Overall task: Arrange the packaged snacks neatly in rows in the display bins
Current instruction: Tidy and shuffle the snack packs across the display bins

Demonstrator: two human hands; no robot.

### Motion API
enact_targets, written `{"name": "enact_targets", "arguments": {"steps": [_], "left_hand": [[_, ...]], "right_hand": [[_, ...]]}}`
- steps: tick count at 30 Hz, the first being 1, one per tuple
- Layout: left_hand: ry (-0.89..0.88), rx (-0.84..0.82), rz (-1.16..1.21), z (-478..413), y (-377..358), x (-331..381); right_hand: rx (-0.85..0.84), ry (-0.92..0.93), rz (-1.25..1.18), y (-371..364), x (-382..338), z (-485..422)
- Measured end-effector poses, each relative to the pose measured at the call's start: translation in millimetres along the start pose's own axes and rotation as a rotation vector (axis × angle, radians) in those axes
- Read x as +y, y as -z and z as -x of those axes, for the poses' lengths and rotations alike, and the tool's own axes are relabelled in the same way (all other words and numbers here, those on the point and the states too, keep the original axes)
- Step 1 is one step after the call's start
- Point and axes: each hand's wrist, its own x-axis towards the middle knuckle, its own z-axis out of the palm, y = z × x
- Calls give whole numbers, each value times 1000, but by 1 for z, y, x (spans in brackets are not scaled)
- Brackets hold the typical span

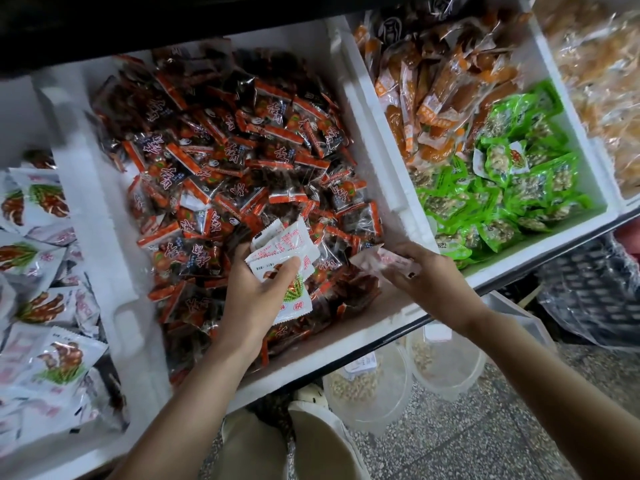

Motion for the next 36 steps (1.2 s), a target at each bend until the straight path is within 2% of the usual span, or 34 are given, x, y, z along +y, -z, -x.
{"name": "enact_targets", "arguments": {"steps": [4, 8, 14, 19, 25, 30, 32, 36], "left_hand": [[36, 54, -12, 8, 6, -1], [66, 150, -43, 19, 31, -10], [38, 276, -132, 46, 96, -16], [42, 339, -155, 74, 169, -17], [27, 439, -269, 97, 276, -28], [-9, 505, -326, 98, 348, -34], [-13, 498, -370, 91, 370, -37], [-10, 479, -428, 74, 400, -42]], "right_hand": [[19, -65, -268, -14, -34, 16], [-165, -106, -449, -40, -70, 36], [-329, -79, -387, -82, -115, 47], [-321, 23, -331, -123, -161, 51], [-287, 61, -482, -192, -250, 50], [-367, 195, -353, -248, -304, 40], [-312, 250, -148, -259, -306, 37], [-249, 225, 133, -269, -303, 35]]}}
